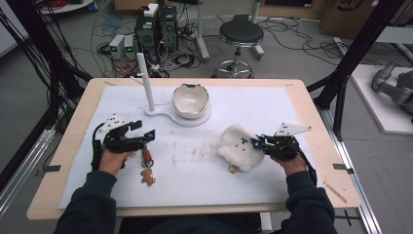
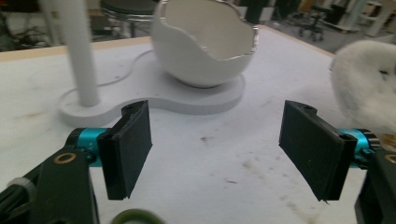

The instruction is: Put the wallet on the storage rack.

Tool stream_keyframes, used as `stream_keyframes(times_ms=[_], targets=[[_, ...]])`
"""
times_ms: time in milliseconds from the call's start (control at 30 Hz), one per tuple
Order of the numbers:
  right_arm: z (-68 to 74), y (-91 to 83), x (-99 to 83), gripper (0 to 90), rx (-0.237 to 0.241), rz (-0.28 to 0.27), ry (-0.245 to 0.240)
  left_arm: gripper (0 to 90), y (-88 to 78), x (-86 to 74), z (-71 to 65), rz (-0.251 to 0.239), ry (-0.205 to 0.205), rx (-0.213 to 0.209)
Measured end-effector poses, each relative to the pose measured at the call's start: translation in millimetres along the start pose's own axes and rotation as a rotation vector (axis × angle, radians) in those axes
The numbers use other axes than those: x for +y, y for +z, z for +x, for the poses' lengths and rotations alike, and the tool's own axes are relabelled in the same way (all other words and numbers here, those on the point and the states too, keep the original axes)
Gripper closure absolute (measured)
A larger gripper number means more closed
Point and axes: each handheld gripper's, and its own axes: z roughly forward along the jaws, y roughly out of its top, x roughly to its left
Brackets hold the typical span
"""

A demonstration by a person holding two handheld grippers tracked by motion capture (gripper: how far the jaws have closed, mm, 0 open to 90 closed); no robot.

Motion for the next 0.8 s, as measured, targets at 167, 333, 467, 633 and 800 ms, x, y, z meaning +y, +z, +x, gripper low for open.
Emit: stream_keyframes(times_ms=[167, 333, 467, 633, 800], targets=[[19.2, 12.9, 19.5, 80.0, 0.017, -0.06, -0.063, 25.5, 12.1, 5.2, -19.2, 0.01, 0.035, -0.086], [30.2, 24.8, 28.0, 80.0, 0.083, -0.068, -0.083, 25.4, 35.7, 11.0, -43.7, 0.038, 0.071, -0.194], [38.2, 34.2, 35.0, 79.9, 0.133, -0.068, -0.116, 25.4, 50.7, 16.2, -63.6, 0.048, 0.093, -0.281], [49.8, 45.5, 43.5, 79.9, 0.187, -0.073, -0.157, 25.4, 60.4, 14.5, -76.0, 0.082, 0.116, -0.33], [55.9, 50.4, 48.0, 79.9, 0.213, -0.088, -0.174, 25.2, 67.7, 9.0, -77.5, 0.126, 0.091, -0.348]])
